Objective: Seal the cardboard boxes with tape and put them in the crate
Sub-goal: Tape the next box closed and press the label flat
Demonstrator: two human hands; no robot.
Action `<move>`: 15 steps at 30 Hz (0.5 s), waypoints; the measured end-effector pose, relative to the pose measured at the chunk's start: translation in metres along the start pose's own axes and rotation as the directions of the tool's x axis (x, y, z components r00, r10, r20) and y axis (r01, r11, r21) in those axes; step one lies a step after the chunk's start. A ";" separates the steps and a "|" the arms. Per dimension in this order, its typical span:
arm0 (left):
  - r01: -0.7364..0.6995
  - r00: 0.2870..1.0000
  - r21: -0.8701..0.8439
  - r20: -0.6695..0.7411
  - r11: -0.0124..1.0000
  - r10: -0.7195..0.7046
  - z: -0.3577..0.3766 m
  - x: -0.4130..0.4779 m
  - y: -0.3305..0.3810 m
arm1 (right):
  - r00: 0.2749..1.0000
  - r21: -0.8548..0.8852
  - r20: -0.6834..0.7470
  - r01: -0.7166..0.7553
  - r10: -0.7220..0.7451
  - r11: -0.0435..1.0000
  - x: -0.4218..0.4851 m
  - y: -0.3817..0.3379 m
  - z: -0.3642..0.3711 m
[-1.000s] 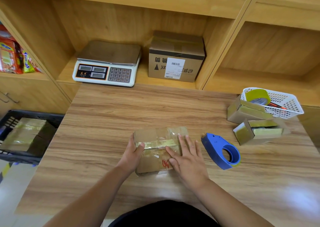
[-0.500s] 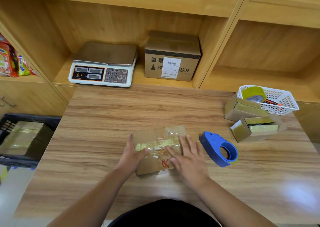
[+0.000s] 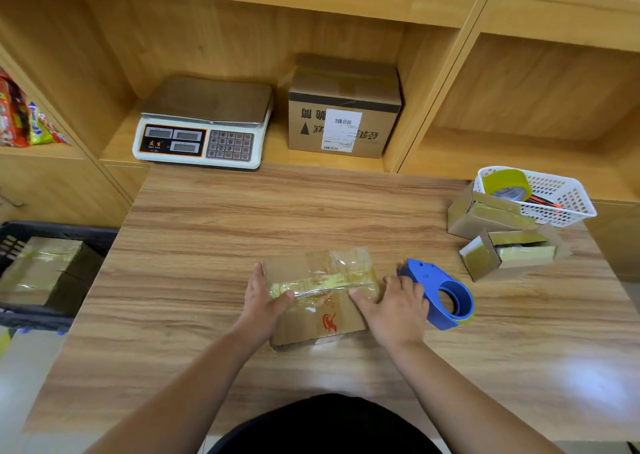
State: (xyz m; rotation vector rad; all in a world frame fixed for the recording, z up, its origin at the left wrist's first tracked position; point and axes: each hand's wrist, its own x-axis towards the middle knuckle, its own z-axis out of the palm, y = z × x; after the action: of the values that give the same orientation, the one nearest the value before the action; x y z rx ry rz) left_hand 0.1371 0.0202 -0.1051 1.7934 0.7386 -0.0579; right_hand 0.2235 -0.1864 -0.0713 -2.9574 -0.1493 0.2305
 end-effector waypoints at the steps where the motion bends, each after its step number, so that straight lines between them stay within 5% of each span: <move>1: 0.002 1.000 -0.002 -0.001 1.000 -0.002 0.000 0.000 0.000 | 0.999 0.003 0.029 -0.019 0.019 1.000 0.003 -0.005 0.003; 8: -0.005 1.000 -0.011 0.000 1.000 0.005 0.002 0.000 0.003 | 1.000 0.259 0.019 -0.016 0.012 0.966 0.015 -0.001 0.006; 12: -0.002 1.000 -0.029 -0.011 1.000 0.002 0.002 -0.001 0.004 | 1.000 0.228 -0.007 0.000 0.001 0.974 0.018 0.000 0.004; 15: 0.003 1.000 -0.042 -0.019 0.999 -0.004 0.002 -0.001 0.005 | 0.994 0.162 0.103 -0.039 0.023 0.986 0.023 -0.013 0.002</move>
State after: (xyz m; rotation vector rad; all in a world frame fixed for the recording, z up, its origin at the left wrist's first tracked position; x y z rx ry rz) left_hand 0.1398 0.0170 -0.1009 1.7551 0.7509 -0.0278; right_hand 0.2446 -0.1705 -0.0738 -2.7873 -0.0926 0.3779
